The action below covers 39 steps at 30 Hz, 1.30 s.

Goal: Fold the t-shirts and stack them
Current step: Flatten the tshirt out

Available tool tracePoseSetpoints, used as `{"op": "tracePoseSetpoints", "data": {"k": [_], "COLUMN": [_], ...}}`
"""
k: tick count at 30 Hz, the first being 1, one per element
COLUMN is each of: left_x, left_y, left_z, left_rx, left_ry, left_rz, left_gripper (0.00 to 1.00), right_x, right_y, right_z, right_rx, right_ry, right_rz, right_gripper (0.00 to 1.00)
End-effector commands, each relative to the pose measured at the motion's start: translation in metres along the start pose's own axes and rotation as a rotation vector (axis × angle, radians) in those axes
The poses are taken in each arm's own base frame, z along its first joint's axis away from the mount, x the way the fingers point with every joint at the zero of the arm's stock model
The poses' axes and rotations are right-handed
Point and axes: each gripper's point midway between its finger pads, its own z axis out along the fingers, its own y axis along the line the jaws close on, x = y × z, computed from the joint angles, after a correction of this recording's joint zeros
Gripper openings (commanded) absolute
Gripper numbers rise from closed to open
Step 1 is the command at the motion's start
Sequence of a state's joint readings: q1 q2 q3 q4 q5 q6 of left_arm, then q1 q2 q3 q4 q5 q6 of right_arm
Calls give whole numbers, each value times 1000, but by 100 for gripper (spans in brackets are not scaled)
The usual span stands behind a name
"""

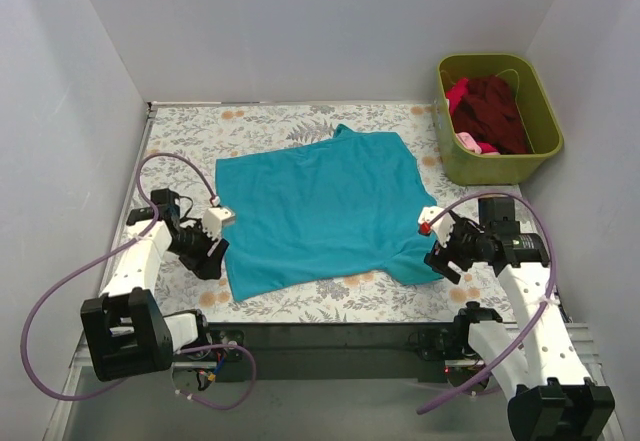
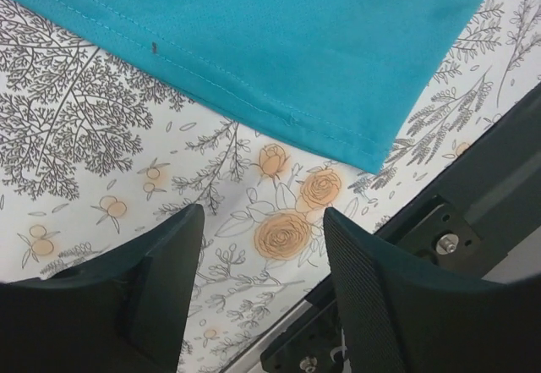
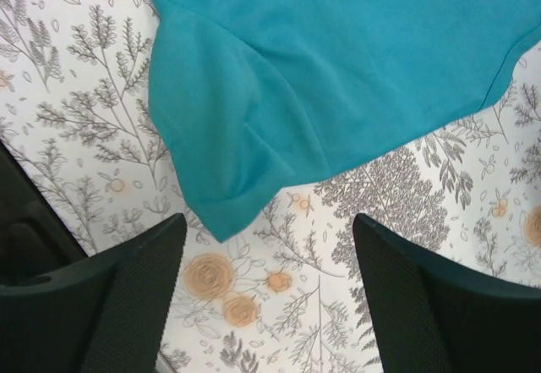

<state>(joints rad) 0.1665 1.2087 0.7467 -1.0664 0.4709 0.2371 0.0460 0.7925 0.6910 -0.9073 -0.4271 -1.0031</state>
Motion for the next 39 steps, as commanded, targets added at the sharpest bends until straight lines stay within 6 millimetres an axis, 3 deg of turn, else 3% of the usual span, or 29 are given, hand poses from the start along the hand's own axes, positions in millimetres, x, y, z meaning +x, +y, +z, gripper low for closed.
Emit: {"op": "tracePoseSetpoints", "data": {"k": [1, 4, 6, 7, 8, 9, 12, 19, 22, 25, 28, 30, 33, 36, 39], "left_x": [-5, -34, -51, -59, -62, -68, -71, -73, -73, -71, -72, -79, -94, -111, -129], "left_y": [-4, 4, 15, 23, 29, 36, 49, 82, 92, 103, 112, 117, 121, 123, 120], "left_z": [-17, -24, -23, -22, -15, -16, -3, 35, 48, 56, 56, 51, 40, 28, 25], "left_rx": [-13, -26, -13, -24, -10, -20, -11, -23, -30, -66, -96, -109, -117, -117, -96], "left_ry": [-15, -103, -133, -149, -137, -145, -116, -63, -32, -3, 8, -6, -38, -74, -101], "left_rz": [80, 32, -24, -43, -123, -144, -238, -395, -437, -450, -464, -459, -438, -413, -390], "left_gripper": [59, 60, 60, 60, 60, 60, 59, 56, 53, 50, 47, 45, 45, 45, 45], "right_x": [-25, -44, -49, -50, -45, -52, -46, -47, -31, -8, 19, 40, 52, 38, 6], "right_y": [3, -16, -41, -49, -57, -70, -86, -93, -90, -85, -66, -40, 11, 50, 52], "right_z": [-26, -25, -11, -6, 9, 11, 33, 92, 109, 117, 119, 116, 105, 89, 78], "right_rx": [-18, 4, 8, 2, -28, -19, -42, -18, -22, -16, -46, -106, -251, -394, -453], "right_ry": [-55, -99, -80, -67, -30, -30, 45, 161, 243, 335, 434, 513, 572, 529, 430], "right_rz": [-111, -22, 52, 88, 173, 192, 257, 231, 244, 246, 214, 190, 122, 69, 85], "right_gripper": [91, 89, 82, 72, 65, 60, 41, 37, 34, 31, 28, 26, 25, 25, 27]}}
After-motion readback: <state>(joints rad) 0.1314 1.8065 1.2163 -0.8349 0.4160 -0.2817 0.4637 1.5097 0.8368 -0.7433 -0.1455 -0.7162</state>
